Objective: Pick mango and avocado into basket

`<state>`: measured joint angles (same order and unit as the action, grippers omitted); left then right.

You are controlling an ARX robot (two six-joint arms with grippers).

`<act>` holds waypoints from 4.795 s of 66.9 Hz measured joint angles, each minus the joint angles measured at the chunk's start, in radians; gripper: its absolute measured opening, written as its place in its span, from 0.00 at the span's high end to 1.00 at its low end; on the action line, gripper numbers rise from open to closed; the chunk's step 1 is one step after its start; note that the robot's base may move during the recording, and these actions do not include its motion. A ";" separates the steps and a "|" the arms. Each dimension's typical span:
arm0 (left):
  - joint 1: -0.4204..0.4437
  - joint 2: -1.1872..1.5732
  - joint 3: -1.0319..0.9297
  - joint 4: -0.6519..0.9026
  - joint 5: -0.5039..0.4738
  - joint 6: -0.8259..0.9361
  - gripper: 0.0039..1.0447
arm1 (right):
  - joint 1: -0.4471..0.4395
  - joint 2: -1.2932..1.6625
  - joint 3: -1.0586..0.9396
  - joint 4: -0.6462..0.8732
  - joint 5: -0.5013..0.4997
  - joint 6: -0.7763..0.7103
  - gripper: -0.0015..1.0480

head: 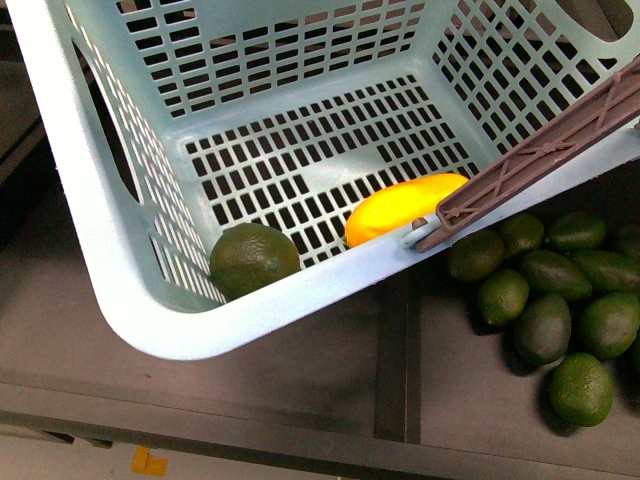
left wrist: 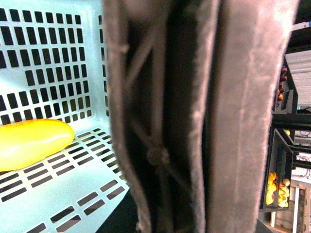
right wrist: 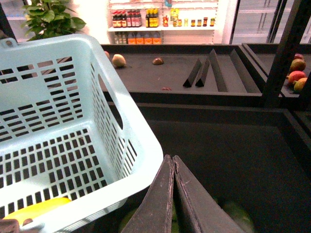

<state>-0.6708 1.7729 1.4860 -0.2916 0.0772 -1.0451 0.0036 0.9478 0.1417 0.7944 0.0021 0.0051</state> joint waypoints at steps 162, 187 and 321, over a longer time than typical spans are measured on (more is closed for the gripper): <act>-0.033 0.035 0.072 -0.172 -0.472 -0.232 0.86 | -0.002 -0.942 -0.124 -0.793 -0.003 -0.002 0.08; 0.106 0.137 0.071 -0.055 -0.583 -0.433 0.86 | -0.002 -0.942 -0.124 -0.793 -0.002 -0.002 0.08; 0.457 -0.393 -1.175 1.345 -0.282 1.002 0.98 | -0.002 -0.942 -0.124 -0.793 -0.001 -0.002 0.08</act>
<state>-0.2134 1.3796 0.3115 1.0531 -0.2043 -0.0429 0.0017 0.0055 0.0177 0.0013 0.0013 0.0032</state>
